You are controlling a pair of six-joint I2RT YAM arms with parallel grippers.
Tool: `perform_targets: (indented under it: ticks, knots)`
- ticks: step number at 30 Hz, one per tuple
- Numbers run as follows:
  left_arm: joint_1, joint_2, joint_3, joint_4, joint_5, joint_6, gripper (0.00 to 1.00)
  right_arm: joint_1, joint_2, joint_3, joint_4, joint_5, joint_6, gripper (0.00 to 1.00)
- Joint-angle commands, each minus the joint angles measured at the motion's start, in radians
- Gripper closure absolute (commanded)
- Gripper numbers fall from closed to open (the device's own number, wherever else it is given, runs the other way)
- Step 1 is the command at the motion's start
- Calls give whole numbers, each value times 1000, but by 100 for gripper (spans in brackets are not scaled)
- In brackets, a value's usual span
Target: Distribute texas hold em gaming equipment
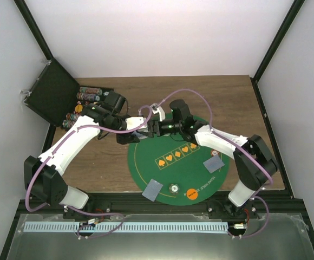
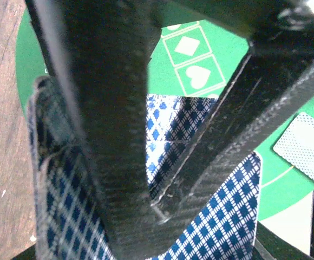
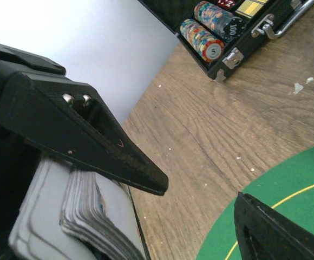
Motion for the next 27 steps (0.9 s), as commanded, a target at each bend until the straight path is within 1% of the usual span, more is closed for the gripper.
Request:
perform_targets:
  ticks: [1, 4, 8, 12, 18, 24, 25, 26, 27]
  knots:
    - [-2, -9, 7, 17, 2, 4, 46, -2, -42, 20, -73, 107, -34, 26]
    - [0, -14, -6, 23, -16, 9, 47, -13, -71, -6, -105, 141, -42, 34]
    - [0, -10, -12, 28, -24, 10, 47, -15, -101, -15, -153, 174, -65, 38]
    - [0, -6, -15, 34, -26, 11, 47, -17, -114, -13, -180, 182, -81, 41]
    - [-2, 1, -21, 49, -28, 5, 47, -15, -140, -9, -194, 168, -91, 54]
    - [-1, 17, -42, 78, -40, -2, 47, -17, -155, 4, -214, 154, -95, 71]
    - [0, 19, -46, 83, -41, -4, 47, -17, -154, 7, -223, 155, -98, 76]
    - [-1, 21, -50, 88, -44, -7, 47, -17, -152, 15, -236, 155, -103, 78]
    - [-1, 22, -54, 93, -46, -8, 47, -17, -150, 24, -256, 157, -108, 83]
